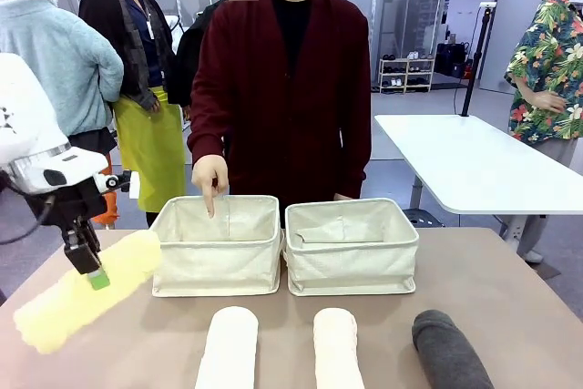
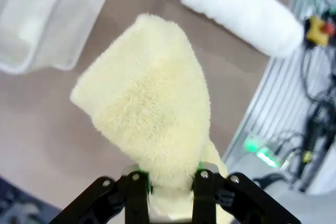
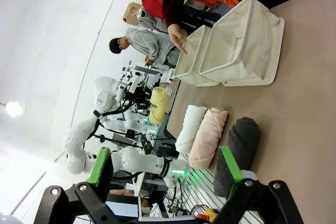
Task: Divide the towels into two baskets.
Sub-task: Pick up one hotel-folded towel and place it in the Fabric basket indicated by the person.
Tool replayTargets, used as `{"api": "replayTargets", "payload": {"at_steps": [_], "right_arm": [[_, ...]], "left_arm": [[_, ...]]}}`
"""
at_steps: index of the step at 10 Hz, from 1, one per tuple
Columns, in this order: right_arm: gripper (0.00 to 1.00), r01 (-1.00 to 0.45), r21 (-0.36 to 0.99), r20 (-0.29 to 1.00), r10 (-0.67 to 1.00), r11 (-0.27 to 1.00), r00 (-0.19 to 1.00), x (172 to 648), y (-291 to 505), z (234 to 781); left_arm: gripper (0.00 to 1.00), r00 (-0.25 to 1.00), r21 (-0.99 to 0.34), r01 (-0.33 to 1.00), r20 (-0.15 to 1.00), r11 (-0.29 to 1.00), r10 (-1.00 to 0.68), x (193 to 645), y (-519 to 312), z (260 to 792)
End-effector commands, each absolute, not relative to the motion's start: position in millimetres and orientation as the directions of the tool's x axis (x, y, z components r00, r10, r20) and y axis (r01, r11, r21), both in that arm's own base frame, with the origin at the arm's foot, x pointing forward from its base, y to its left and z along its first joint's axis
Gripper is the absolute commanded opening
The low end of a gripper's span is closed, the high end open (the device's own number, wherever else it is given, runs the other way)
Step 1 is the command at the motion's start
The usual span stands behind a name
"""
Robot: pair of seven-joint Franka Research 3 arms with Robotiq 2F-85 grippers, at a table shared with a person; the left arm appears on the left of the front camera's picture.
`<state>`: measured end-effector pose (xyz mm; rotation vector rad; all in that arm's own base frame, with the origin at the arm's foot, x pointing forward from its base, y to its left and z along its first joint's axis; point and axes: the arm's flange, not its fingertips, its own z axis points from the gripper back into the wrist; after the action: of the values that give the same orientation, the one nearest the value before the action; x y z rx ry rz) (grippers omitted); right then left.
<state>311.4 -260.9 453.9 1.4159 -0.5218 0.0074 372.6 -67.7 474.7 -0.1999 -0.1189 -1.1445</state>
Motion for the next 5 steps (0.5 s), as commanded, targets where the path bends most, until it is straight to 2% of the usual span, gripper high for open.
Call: {"api": "replayTargets", "payload": {"at_steps": [1,2,3,5], "right_arm": [[1.0,-0.323,0.931,0.361,-0.302,0.169,0.882,309.7,-259.8,456.0],[1.0,-0.323,0.931,0.361,-0.302,0.169,0.882,309.7,-259.8,456.0],[1.0,-0.323,0.931,0.361,-0.302,0.169,0.882,309.7,-259.8,456.0],[1.0,-0.323,0.931,0.361,-0.302,0.169,0.882,309.7,-259.8,456.0]], "left_arm": [[0.0,0.151,-0.068,0.988,0.231,0.139,-0.961,361.2,-61.4,483.9],[0.0,0.128,-0.071,0.991,0.243,0.114,-0.962,355.3,-56.0,485.1],[0.0,0.274,-0.073,0.962,0.208,0.264,-0.939,370.3,-70.6,480.3],[0.0,0.274,-0.073,0.962,0.208,0.264,-0.939,370.3,-70.6,480.3]]}}
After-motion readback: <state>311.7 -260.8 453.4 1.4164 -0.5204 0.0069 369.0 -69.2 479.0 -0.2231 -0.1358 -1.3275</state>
